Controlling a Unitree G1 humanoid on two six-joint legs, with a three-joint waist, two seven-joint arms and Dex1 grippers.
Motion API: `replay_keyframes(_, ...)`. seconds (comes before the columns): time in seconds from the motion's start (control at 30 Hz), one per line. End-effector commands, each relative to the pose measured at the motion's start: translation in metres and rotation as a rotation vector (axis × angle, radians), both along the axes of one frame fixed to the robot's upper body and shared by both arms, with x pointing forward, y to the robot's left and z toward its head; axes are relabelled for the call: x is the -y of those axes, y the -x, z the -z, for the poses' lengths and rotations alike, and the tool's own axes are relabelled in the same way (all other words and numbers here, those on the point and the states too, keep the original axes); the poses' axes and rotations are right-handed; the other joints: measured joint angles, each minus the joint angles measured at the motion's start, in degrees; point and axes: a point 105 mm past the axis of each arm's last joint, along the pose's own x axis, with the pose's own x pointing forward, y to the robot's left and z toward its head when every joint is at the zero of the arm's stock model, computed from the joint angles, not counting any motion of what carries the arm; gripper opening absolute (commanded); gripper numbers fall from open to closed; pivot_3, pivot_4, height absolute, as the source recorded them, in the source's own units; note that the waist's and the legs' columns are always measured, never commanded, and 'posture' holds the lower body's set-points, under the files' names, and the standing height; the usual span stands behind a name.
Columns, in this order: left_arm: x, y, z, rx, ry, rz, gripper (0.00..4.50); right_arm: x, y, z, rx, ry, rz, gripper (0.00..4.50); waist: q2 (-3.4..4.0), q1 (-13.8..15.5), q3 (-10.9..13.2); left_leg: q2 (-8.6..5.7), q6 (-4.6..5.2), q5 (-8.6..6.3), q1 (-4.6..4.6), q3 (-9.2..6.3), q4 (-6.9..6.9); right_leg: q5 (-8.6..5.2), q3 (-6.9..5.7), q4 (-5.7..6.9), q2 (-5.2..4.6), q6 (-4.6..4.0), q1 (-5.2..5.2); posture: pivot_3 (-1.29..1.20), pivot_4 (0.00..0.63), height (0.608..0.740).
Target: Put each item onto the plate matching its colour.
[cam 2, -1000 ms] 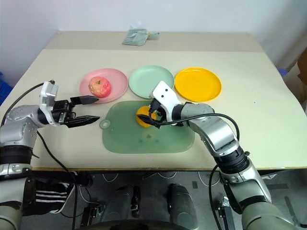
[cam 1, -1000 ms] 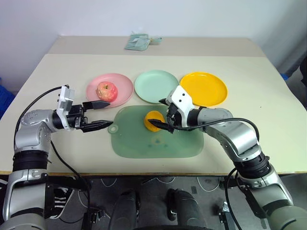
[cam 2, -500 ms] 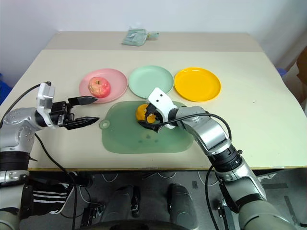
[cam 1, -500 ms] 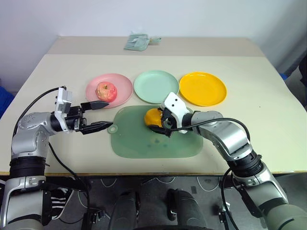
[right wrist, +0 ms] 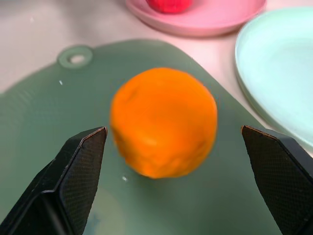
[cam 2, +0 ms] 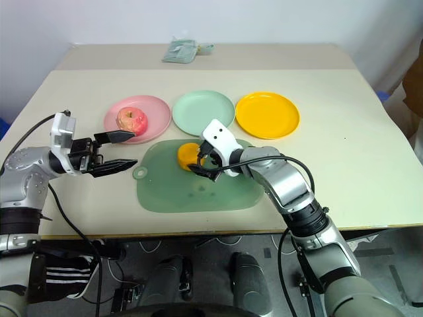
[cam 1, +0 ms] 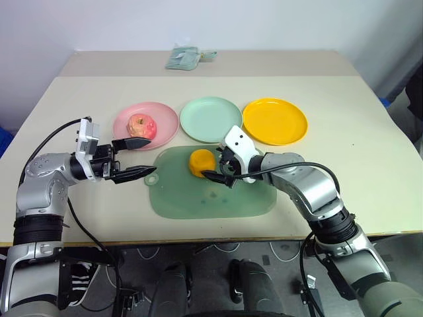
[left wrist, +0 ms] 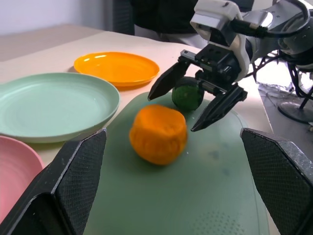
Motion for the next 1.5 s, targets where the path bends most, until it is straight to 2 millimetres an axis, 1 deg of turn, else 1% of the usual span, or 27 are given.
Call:
replay_keyframes(0.03, 0.002, 0.0, -0.01, 0.039, 0.001, 0.01, 4.47, -0.009, 0.006, -0.027, 0.068, -0.06, -0.054, 4.5, 0.0, 0.0, 0.0, 0.0, 0.0, 0.0, 0.0, 0.0, 0.0, 0.0, 0.0, 0.0, 0.0, 0.0, 0.0, 0.0, 0.15, 0.74)
replay_keyframes(0.23, 0.001, 0.001, -0.01, 0.036, -0.001, 0.009, 4.47, -0.021, -0.003, -0.021, 0.074, -0.051, -0.036, 4.5, 0.0, 0.0, 0.0, 0.0, 0.0, 0.0, 0.0, 0.0, 0.0, 0.0, 0.0, -0.01, -0.01, -0.01, 0.0, 0.0, 0.15, 0.74)
replay_keyframes(0.47, -0.001, 0.002, -0.01, 0.036, -0.002, -0.002, 4.47, -0.023, -0.012, -0.019, 0.083, -0.052, -0.017, 4.5, 0.0, 0.0, 0.0, 0.0, 0.0, 0.0, -0.01, 0.0, 0.0, 0.0, 0.0, -0.01, -0.01, 0.0, 0.0, 0.0, 0.15, 0.74)
replay_keyframes(0.63, -0.001, 0.002, -0.011, 0.039, -0.002, -0.008, 4.47, -0.028, -0.011, -0.005, 0.054, -0.021, -0.043, 4.5, 0.01, 0.0, 0.0, 0.0, 0.0, 0.0, -0.01, 0.01, -0.01, 0.0, 0.0, -0.01, -0.01, 0.0, -0.01, 0.0, 0.15, 0.74)
replay_keyframes(0.77, -0.001, 0.001, -0.011, 0.04, 0.0, -0.011, 4.47, -0.027, -0.013, 0.007, 0.018, -0.003, -0.04, 4.5, 0.01, 0.0, 0.0, 0.0, 0.0, 0.0, -0.01, 0.0, -0.01, 0.0, 0.0, -0.01, -0.01, 0.0, -0.01, 0.0, 0.15, 0.74)
replay_keyframes(0.83, -0.001, 0.001, -0.011, 0.041, -0.001, -0.013, 4.5, -0.024, -0.016, 0.009, 0.011, 0.0, -0.032, 3.96, 0.01, 0.0, 0.0, 0.0, 0.0, 0.0, -0.01, 0.01, -0.01, 0.0, 0.0, -0.01, -0.01, 0.0, 0.0, 0.0, 0.15, 0.74)
replay_keyframes(0.93, -0.001, 0.0, -0.011, 0.044, -0.001, -0.014, 4.5, -0.02, -0.02, 0.003, 0.032, -0.005, -0.011, 3.04, 0.01, 0.0, 0.0, 0.0, 0.0, 0.0, -0.01, 0.0, -0.01, 0.0, 0.0, -0.01, -0.01, 0.0, 0.0, 0.0, 0.15, 0.74)
replay_keyframes(1.03, -0.001, -0.001, -0.012, 0.046, 0.004, -0.019, 4.5, -0.015, -0.023, -0.006, 0.05, -0.018, 0.003, 3.01, 0.01, 0.0, 0.0, 0.0, 0.0, 0.0, -0.01, 0.0, -0.01, 0.0, 0.0, -0.01, -0.01, 0.0, -0.01, 0.0, 0.15, 0.74)
replay_keyframes(1.1, -0.001, -0.003, -0.014, 0.059, 0.022, -0.038, 4.5, -0.009, -0.025, -0.021, 0.07, -0.062, 0.015, 3.01, 0.02, 0.0, 0.0, 0.0, 0.0, 0.0, -0.01, 0.0, -0.01, 0.0, 0.0, -0.01, -0.02, 0.0, -0.01, 0.0, 0.15, 0.74)
replay_keyframes(1.13, 0.0, -0.005, -0.016, 0.064, 0.031, -0.046, 4.5, -0.005, -0.028, -0.029, 0.077, -0.093, 0.032, 3.01, 0.02, 0.0, 0.0, 0.0, 0.0, 0.0, -0.01, 0.0, -0.01, 0.0, 0.0, -0.02, -0.02, 0.0, -0.01, 0.0, 0.15, 0.74)
replay_keyframes(1.17, 0.002, -0.008, -0.019, 0.068, 0.047, -0.058, 4.5, 0.006, -0.035, -0.041, 0.1, -0.115, 0.074, 3.01, 0.03, 0.1, 0.0, 0.0, 0.0, 0.0, -0.01, 0.0, -0.01, 0.0, 0.0, -0.01, -0.02, -0.01, -0.01, 0.0, 0.15, 0.74)
replay_keyframes(1.2, 0.003, -0.01, -0.022, 0.07, 0.058, -0.066, 4.5, 0.014, -0.04, -0.047, 0.116, -0.128, 0.105, 3.01, 0.04, 0.1, 0.0, 0.0, 0.0, 0.0, -0.01, 0.0, -0.01, 0.0, 0.0, -0.02, -0.02, 0.0, -0.01, 0.0, 0.15, 0.74)
replay_keyframes(1.27, 0.003, -0.016, -0.026, 0.1, 0.075, -0.106, 4.5, 0.043, -0.06, -0.061, 0.159, -0.146, 0.232, 3.01, 0.04, 0.1, 0.0, 0.0, 0.0, 0.0, -0.02, -0.01, -0.01, 0.0, 0.0, -0.01, -0.02, 0.01, -0.01, 0.0, 0.15, 0.74)
replay_keyframes(1.37, 0.007, -0.023, -0.027, 0.107, 0.094, -0.132, 4.5, 0.091, -0.091, -0.068, 0.251, -0.087, 0.441, 3.01, 0.03, 0.2, 0.0, -0.03, 0.0, 0.0, -0.01, 0.01, -0.01, 0.01, 0.0, -0.04, -0.03, 0.01, 0.02, 0.0, 0.15, 0.74)
replay_keyframes(1.43, 0.013, -0.026, -0.027, 0.11, 0.109, -0.14, 4.5, 0.118, -0.106, -0.07, 0.287, -0.073, 0.555, 3.01, 0.03, 0.0, 0.0, -0.05, 0.0, 0.0, -0.02, 0.02, -0.04, 0.0, 0.0, -0.08, -0.03, 0.01, 0.02, 0.0, 0.15, 0.74)
replay_keyframes(1.5, 0.018, -0.029, -0.026, 0.103, 0.124, -0.152, 4.5, 0.139, -0.116, -0.068, 0.327, -0.031, 0.632, 3.01, 0.03, -0.1, 0.0, -0.05, 0.0, 0.0, -0.01, 0.07, -0.1, 0.01, 0.02, -0.09, -0.04, 0.02, 0.0, 0.0, 0.15, 0.74)
